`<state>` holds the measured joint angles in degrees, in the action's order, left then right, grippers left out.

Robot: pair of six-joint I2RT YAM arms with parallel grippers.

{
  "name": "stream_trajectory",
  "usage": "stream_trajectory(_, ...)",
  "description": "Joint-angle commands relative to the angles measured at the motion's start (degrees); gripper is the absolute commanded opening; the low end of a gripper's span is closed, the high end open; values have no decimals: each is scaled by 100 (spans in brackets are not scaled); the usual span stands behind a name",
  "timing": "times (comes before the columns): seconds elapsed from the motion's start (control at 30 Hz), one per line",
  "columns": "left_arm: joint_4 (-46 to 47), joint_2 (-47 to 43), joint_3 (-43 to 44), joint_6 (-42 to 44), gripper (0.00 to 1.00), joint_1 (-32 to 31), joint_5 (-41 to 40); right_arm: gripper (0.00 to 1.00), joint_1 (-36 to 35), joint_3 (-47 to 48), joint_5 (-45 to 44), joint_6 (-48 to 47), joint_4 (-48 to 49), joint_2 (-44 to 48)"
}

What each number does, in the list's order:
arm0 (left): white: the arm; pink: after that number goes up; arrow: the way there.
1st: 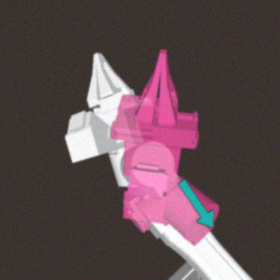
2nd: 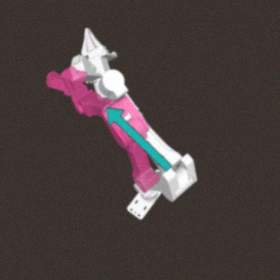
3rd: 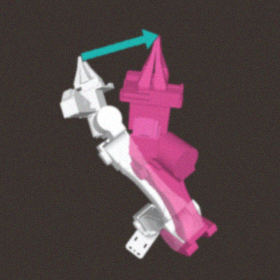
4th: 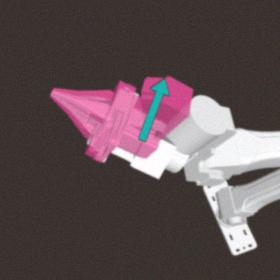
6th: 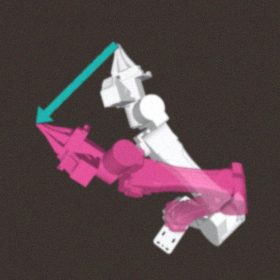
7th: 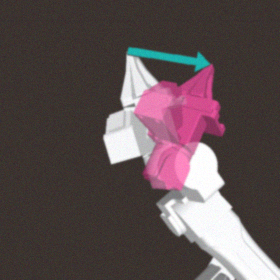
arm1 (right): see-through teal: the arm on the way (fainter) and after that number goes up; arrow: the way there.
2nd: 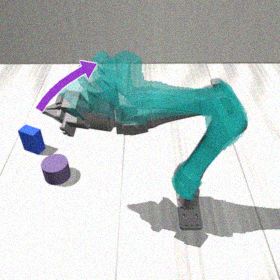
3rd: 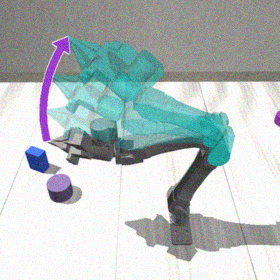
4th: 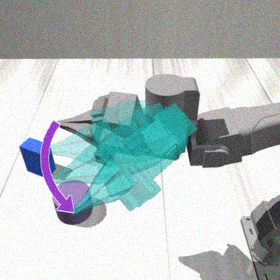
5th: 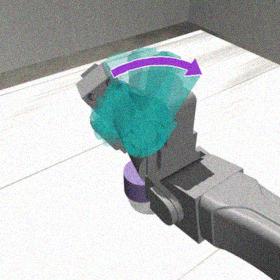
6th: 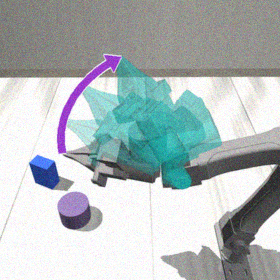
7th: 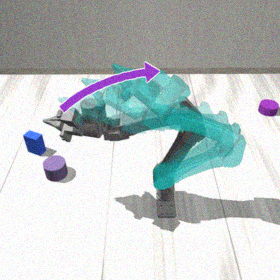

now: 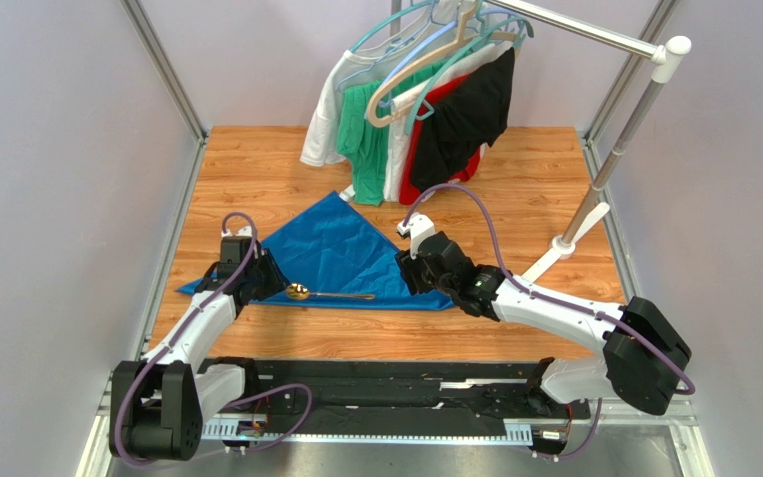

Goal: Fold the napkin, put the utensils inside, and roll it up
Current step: Place the utensil onto the napkin

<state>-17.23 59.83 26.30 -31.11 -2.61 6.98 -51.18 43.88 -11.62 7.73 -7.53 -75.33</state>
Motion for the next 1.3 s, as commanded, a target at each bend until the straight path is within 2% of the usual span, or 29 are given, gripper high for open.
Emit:
stream_trajectory(0.0, -157, 151, 208, -44, 37, -20, -13, 49, -6, 42, 125, -35, 401, 45)
stream_trajectory(0.23, -96, 371, 252, 0, 34, -20, 137, 49, -6, -46, 116, 36, 507, 124)
stream_trajectory(0.53, 27, 538, 296, 79, 26, -20, 260, 49, -6, -28, 116, 54, 481, 71)
stream_trajectory(1.07, -61, 459, 287, 35, 13, -20, 128, 49, -6, -37, 142, 62, 454, 36)
stream_trajectory(1.27, -87, 327, 261, 35, 6, -20, 58, 49, -15, -72, 133, 62, 428, 89)
